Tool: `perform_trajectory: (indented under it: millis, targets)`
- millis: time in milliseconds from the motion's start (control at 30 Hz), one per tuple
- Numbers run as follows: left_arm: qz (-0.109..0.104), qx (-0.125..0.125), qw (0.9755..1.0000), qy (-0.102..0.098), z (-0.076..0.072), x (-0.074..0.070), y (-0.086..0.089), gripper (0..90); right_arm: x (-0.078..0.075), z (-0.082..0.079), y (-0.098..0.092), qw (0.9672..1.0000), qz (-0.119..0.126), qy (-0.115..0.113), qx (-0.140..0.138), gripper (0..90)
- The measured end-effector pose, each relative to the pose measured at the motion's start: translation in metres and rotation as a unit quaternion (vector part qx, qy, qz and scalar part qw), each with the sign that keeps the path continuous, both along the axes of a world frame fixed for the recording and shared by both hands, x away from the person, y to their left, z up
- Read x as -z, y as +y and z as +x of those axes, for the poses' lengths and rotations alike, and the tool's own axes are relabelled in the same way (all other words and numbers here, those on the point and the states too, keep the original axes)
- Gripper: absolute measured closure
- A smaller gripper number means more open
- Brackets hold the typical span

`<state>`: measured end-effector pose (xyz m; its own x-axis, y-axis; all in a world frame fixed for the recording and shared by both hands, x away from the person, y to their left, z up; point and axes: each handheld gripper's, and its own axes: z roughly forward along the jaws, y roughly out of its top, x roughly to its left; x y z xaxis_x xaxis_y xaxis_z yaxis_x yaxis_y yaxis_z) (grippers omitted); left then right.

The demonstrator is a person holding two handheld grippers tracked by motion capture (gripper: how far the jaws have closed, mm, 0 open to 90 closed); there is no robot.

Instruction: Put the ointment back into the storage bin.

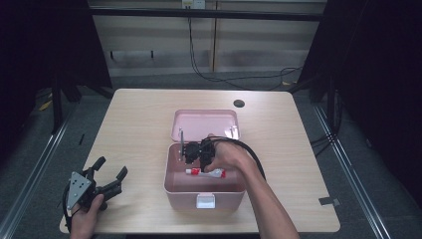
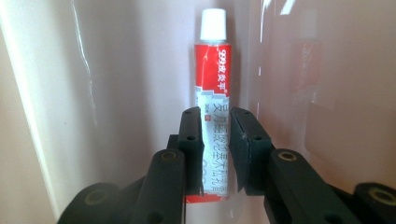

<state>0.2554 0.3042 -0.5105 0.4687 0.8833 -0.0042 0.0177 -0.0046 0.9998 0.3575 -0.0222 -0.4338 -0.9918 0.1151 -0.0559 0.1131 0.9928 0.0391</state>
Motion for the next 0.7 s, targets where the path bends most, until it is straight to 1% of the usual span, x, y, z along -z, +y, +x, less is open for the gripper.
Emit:
perform_trajectory:
  millis: [133, 167, 200, 267, 300, 333, 367, 433, 500, 567, 633, 667, 700]
  targets:
    - [0.0, 0.0, 1.0, 0.0, 0.0, 0.0, 0.0, 15.8, -0.003, 0.0, -0.001, 0.9999, 0.011, 0.0, 0.002, 73.0]
    - [0.0, 0.0, 1.0, 0.0, 0.0, 0.0, 0.0, 15.8, -0.003, -0.001, -0.002, 0.9998, 0.019, -0.001, 0.006, 72.9]
    - [0.0, 0.0, 1.0, 0.0, 0.0, 0.0, 0.0, 15.8, -0.004, -0.001, -0.002, 0.9999, 0.015, 0.001, 0.006, 72.5]
    - [0.0, 0.0, 1.0, 0.0, 0.0, 0.0, 0.0, 15.8, -0.006, -0.001, -0.003, 0.9998, 0.019, -0.001, 0.011, 71.7]
    - [0.0, 0.0, 1.0, 0.0, 0.0, 0.0, 0.0, 15.8, -0.007, -0.001, -0.005, 0.9996, 0.025, 0.0, 0.01, 70.8]
    - [0.0, 0.0, 1.0, 0.0, 0.0, 0.0, 0.0, 15.8, -0.008, -0.002, -0.005, 0.9995, 0.027, 0.001, 0.015, 70.3]
    - [0.0, 0.0, 1.0, 0.0, 0.0, 0.0, 0.0, 15.8, -0.009, -0.002, -0.007, 0.9994, 0.031, 0.0, 0.016, 69.9]
    - [0.0, 0.0, 1.0, 0.0, 0.0, 0.0, 0.0, 15.8, -0.011, -0.002, -0.01, 0.9988, 0.045, 0.001, 0.019, 69.4]
    - [0.001, 0.0, 1.0, 0.0, 0.0, 0.0, 0.0, 15.8, -0.014, -0.003, -0.012, 0.9982, 0.054, 0.005, 0.024, 67.7]
    - [0.0, 0.0, 1.0, 0.0, 0.0, 0.0, 0.0, 15.8, -0.019, -0.004, -0.015, 0.9972, 0.065, 0.004, 0.036, 67.0]
    - [0.0, 0.0, 1.0, 0.0, 0.0, 0.0, 0.0, 15.8, -0.022, -0.005, -0.018, 0.9961, 0.078, 0.003, 0.041, 65.8]
    - [0.001, 0.0, 1.0, 0.0, 0.0, 0.0, 0.0, 15.8, -0.025, -0.005, -0.02, 0.9946, 0.094, 0.003, 0.043, 65.3]
    - [0.0, 0.0, 1.0, 0.0, 0.0, 0.0, 0.0, 15.8, -0.027, -0.007, -0.022, 0.9932, 0.103, 0.006, 0.054, 65.3]
